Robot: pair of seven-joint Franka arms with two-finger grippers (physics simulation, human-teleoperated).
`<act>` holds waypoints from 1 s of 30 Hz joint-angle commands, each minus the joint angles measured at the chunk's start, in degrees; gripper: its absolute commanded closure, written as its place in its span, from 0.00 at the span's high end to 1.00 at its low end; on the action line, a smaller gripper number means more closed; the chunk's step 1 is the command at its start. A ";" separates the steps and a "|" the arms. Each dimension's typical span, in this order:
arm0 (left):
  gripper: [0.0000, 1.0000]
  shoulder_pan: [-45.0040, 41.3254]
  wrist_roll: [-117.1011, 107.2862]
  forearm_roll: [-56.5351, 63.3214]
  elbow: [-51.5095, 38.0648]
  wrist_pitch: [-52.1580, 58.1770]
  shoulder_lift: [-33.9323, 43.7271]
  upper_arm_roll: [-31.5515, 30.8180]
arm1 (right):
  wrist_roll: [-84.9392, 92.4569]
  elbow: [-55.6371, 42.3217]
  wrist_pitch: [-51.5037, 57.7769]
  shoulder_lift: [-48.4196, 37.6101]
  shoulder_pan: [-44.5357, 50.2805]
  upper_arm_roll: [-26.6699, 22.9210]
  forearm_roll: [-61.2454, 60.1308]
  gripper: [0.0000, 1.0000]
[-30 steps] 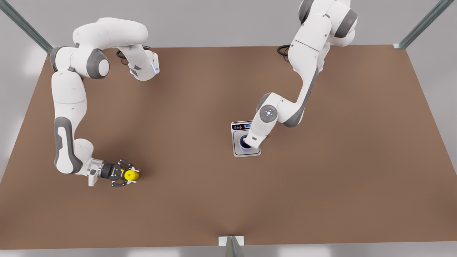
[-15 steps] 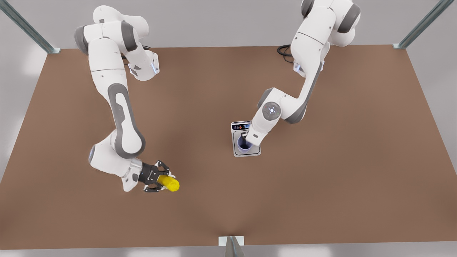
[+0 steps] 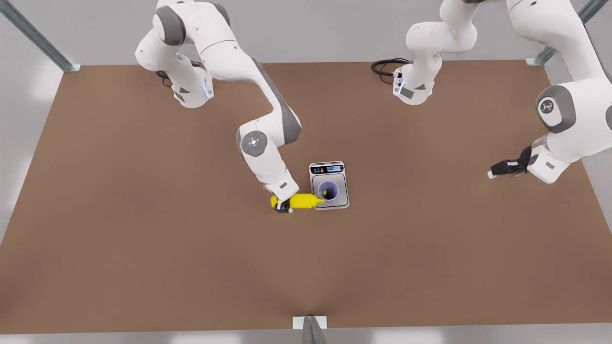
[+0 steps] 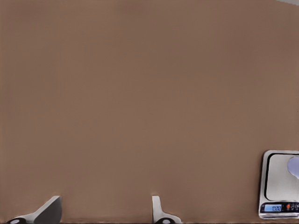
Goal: Move cup to the weight, pick up sauce bottle, pour sauce
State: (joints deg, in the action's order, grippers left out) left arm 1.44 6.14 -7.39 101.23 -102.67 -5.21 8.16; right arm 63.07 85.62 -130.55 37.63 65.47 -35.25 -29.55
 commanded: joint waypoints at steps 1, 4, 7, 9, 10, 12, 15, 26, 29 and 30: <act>1.00 -1.00 0.01 3.87 -0.77 0.28 -0.85 -0.42 | -0.40 -0.11 0.12 -0.01 0.62 0.09 2.82 0.53; 1.00 -1.35 -0.08 3.96 -2.97 1.69 -0.15 -0.86 | -15.34 -0.11 0.21 -1.68 1.24 5.10 24.54 0.53; 1.00 -1.35 0.54 3.87 -3.14 3.45 0.20 -0.86 | -18.50 -0.02 1.18 -1.69 2.21 5.54 30.51 0.53; 1.00 -1.35 0.19 3.79 -3.67 3.53 0.02 -0.86 | -21.76 0.16 1.18 -1.16 2.82 6.77 35.61 0.53; 1.00 -1.35 0.10 3.79 -3.76 3.53 -0.06 -0.95 | -21.76 0.16 1.26 -0.89 2.74 7.30 36.49 0.53; 1.00 -1.35 0.53 3.61 -4.02 4.15 -0.15 -0.86 | -21.76 0.33 1.70 -0.54 2.82 7.47 38.95 0.53; 1.00 -1.35 0.54 3.26 -4.37 4.15 -0.42 -0.86 | -21.76 0.33 2.32 0.34 3.44 8.00 41.59 0.53; 1.00 -3.72 -0.43 5.11 -7.54 5.12 -2.53 -1.30 | -21.58 1.21 3.28 1.48 3.44 9.06 45.63 0.53; 1.00 -4.08 0.36 6.07 -11.67 6.79 -3.67 -1.39 | -21.06 0.77 4.08 1.13 2.91 9.06 45.54 0.53; 1.00 -4.52 0.45 6.33 -11.76 6.79 -3.67 -1.30 | -20.88 0.69 4.78 0.86 2.74 8.97 45.46 0.53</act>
State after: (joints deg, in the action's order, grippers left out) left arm -3.32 6.54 -1.87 89.40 -95.89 -8.83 6.85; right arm 42.13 86.23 -125.43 37.99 67.62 -26.36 15.24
